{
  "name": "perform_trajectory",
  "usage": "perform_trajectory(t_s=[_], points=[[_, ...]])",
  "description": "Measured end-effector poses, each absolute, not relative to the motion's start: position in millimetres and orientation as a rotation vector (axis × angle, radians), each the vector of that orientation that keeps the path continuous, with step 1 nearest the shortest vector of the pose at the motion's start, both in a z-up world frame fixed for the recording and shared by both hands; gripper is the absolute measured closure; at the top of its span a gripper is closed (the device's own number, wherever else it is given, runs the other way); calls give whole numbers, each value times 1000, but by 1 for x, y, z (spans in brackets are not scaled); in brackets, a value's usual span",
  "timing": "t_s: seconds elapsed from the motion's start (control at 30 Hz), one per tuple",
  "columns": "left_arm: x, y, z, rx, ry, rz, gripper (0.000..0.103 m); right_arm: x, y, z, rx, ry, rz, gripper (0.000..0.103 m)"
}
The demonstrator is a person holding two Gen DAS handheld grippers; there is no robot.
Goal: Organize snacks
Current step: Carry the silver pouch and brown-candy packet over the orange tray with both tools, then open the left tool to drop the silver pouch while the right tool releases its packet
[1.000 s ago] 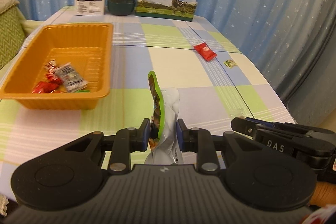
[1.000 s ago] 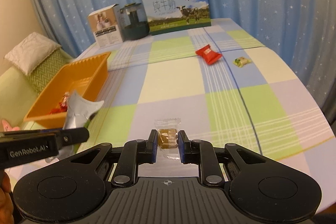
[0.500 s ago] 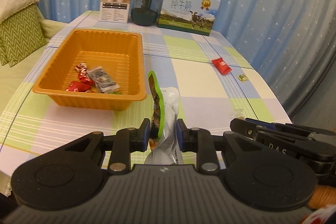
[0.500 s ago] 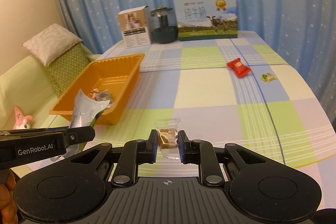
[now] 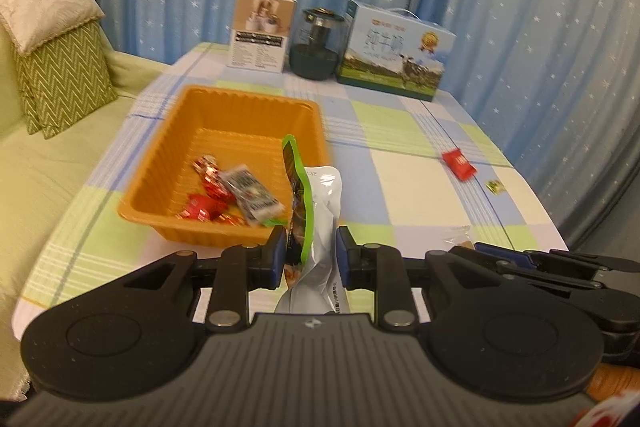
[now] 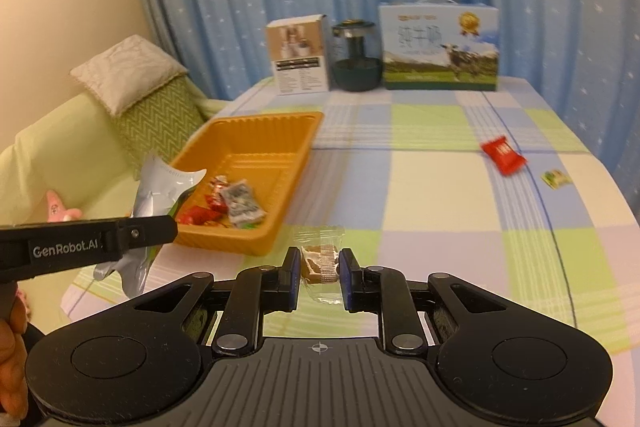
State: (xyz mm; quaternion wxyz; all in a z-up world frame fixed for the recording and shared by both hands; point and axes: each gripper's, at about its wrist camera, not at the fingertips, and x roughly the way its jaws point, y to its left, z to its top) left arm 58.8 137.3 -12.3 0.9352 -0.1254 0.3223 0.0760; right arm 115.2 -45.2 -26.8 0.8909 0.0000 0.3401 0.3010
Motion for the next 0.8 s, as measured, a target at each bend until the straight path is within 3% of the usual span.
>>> perform_trajectory(t_s=[0.8], points=[[135,238,-27,-221,680,197,80,200,65,-33,-53,733,758,82]])
